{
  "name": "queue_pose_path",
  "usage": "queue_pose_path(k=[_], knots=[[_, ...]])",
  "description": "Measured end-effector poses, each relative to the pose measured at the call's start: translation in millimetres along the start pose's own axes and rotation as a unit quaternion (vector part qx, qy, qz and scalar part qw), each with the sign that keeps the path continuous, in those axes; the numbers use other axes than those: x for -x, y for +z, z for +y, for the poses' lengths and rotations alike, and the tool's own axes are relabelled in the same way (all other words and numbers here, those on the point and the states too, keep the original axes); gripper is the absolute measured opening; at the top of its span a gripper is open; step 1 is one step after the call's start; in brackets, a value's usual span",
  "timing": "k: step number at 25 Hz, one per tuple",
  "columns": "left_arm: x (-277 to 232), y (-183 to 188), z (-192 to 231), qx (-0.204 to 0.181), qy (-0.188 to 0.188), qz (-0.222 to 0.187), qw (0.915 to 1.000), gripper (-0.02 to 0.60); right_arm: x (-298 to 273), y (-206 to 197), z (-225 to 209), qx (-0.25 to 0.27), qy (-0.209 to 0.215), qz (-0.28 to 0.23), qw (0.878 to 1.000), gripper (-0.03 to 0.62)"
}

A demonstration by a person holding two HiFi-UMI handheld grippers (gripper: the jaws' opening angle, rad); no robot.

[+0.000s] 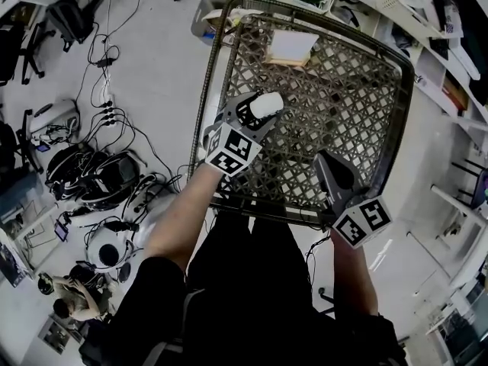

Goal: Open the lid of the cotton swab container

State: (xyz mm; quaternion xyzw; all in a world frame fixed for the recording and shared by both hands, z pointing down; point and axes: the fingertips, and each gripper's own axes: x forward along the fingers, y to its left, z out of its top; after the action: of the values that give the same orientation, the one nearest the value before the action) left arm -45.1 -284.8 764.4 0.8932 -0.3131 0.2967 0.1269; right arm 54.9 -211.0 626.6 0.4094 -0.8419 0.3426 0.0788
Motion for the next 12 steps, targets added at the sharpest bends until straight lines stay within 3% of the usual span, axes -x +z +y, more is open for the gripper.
queue_pose_path(k=[2,4,12], knots=[[-4.5,-0.5,2.4,-0.005,0.005,0.014,0.9999,0.256,-0.4,-1.2,1.5,0.001,0.0,0.003,1.0,0.011],[-6.0,-2.0,2.9,-0.012,0.01,0.021,0.9997,0.206,-0.6,-2.6,3.3,0.002,0.0,0.005,1.0,0.011],[23.8,1.3,-8.1,0.002,-0.019,0.017,0.9997,0.202,2.4,29.8,22.6,0.037,0.002,-0.018,0.999,0.011]])
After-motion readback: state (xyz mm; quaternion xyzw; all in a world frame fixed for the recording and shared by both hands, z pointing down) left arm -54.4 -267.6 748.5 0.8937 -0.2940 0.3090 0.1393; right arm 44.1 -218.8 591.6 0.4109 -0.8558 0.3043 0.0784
